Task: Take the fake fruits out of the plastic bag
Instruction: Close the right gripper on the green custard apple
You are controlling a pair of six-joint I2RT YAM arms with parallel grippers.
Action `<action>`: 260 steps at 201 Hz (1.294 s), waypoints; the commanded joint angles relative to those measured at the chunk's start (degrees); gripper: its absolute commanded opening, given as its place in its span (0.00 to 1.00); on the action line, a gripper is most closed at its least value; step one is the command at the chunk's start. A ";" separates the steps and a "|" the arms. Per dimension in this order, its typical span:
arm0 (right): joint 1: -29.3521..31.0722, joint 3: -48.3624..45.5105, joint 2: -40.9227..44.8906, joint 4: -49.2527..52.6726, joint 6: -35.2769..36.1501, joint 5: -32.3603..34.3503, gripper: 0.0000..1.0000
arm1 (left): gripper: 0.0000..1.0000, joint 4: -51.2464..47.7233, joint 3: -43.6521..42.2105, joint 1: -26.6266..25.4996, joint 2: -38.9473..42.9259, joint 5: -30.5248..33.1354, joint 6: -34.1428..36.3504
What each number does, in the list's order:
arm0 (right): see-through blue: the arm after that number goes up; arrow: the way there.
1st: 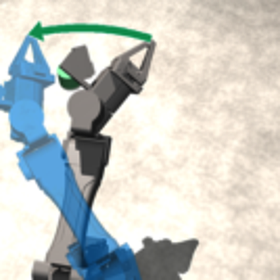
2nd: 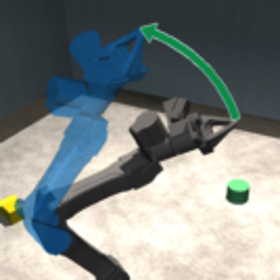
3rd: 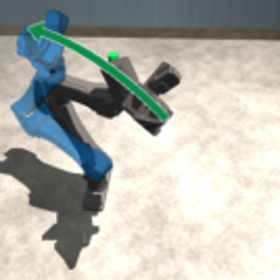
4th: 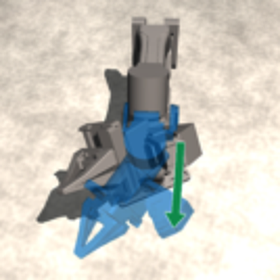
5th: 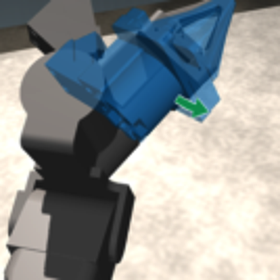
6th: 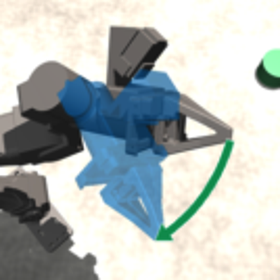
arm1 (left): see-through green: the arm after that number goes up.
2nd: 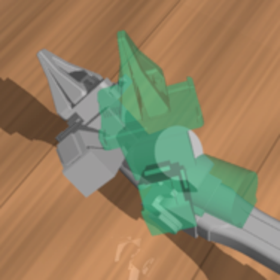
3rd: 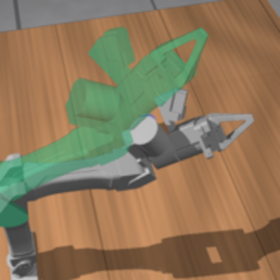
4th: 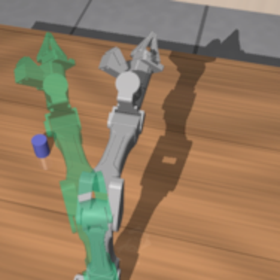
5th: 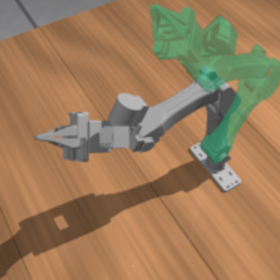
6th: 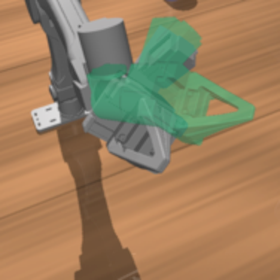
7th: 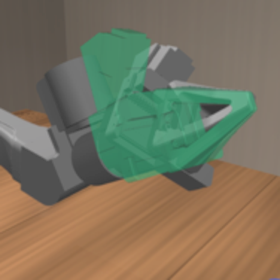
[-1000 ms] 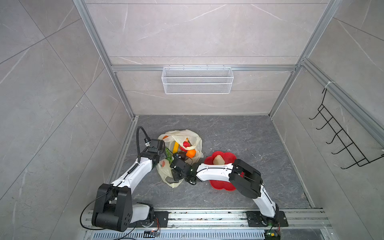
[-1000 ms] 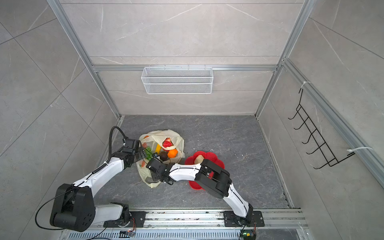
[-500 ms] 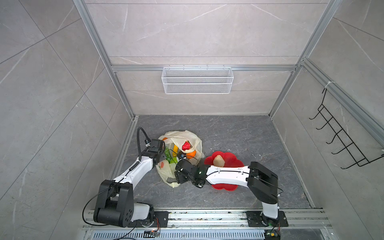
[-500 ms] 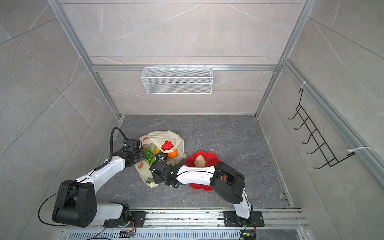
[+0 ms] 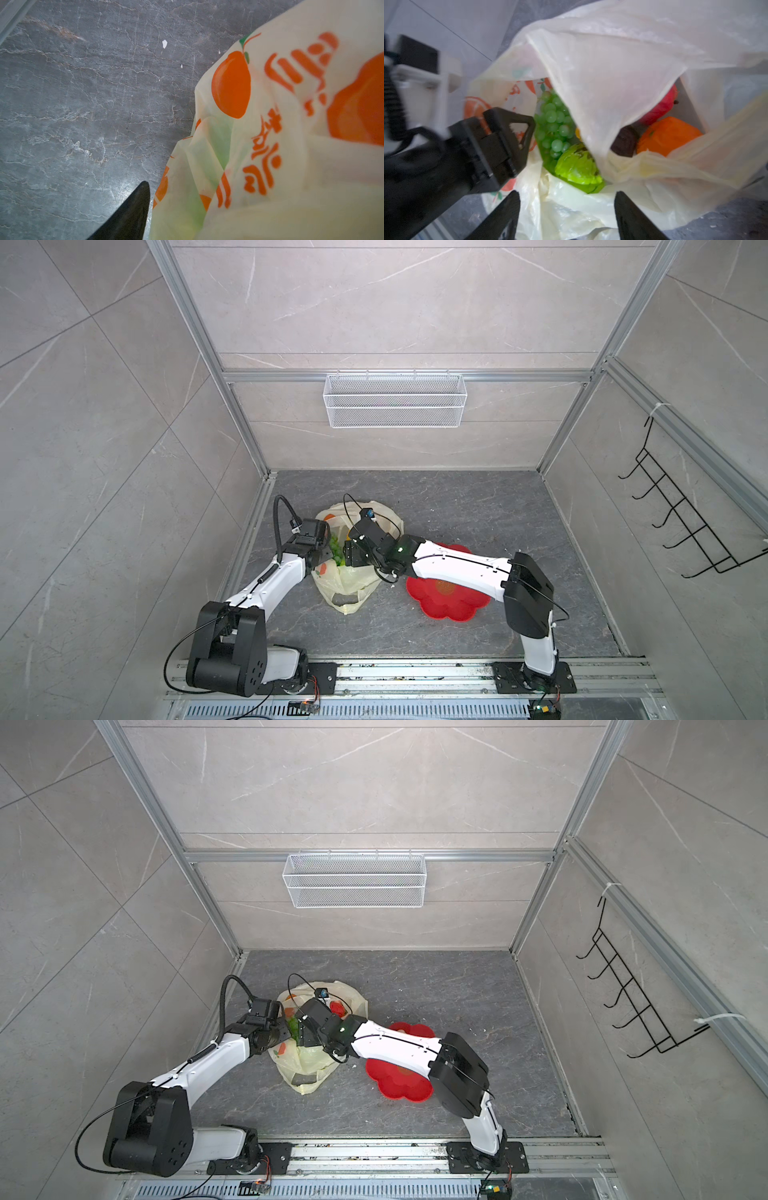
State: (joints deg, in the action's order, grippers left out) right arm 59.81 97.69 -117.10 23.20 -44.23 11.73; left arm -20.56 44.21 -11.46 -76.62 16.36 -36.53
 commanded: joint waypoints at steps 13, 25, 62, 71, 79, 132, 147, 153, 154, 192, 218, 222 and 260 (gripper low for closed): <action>-0.13 8.20 -6.49 10.39 -3.43 -1.56 0.71 | 0.68 1.13 -0.33 0.39 2.00 -0.09 -1.16; 0.00 10.32 -8.03 11.83 -3.54 -1.26 0.69 | 0.68 1.29 -0.35 0.39 1.93 -0.39 -1.17; 0.28 15.63 -13.19 14.24 -4.27 -2.56 0.69 | 0.68 1.48 0.01 0.39 0.53 -1.73 -1.25; 0.39 17.16 -14.37 15.59 -4.38 -2.69 0.69 | 0.68 1.52 0.09 0.39 0.33 -1.77 -1.20; 0.69 18.51 -15.39 16.54 -4.43 -2.81 0.69 | 0.68 1.57 0.17 0.37 0.24 -1.86 -1.26; 0.92 30.31 -22.89 27.17 -4.58 -1.16 0.69 | 0.68 2.16 -0.15 0.39 0.44 -2.53 -1.26; 0.95 34.76 -25.68 31.27 -4.38 -0.57 0.69 | 0.68 2.27 -0.15 0.39 0.33 -2.74 -1.26; 0.99 36.60 -26.74 32.75 -4.32 -0.57 0.69 | 0.68 2.28 -0.14 0.39 0.33 -2.82 -1.28; 0.96 36.96 -26.94 32.95 -4.30 -0.57 0.69 | 0.68 2.28 -0.16 0.39 0.33 -2.82 -1.27; 0.99 44.04 -32.12 38.93 -4.70 -1.98 0.73 | 0.68 2.27 -0.37 0.39 1.01 -2.17 -1.18; 1.18 42.28 -30.96 38.33 -4.84 -1.45 0.78 | 0.69 2.27 -0.61 0.39 1.54 -1.62 -1.26; 1.23 42.02 -30.69 38.25 -4.90 -1.29 0.78 | 0.69 2.28 -0.59 0.39 1.56 -1.60 -1.25; 1.22 37.56 -28.24 34.53 -5.19 -0.90 0.77 | 0.69 2.36 -0.79 0.39 1.74 -1.49 -1.19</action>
State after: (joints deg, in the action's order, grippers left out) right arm 60.53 138.80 -146.15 58.26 -48.47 9.85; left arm -19.38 43.38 -10.39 -76.20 14.79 -37.15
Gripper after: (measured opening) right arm 0.785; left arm 0.686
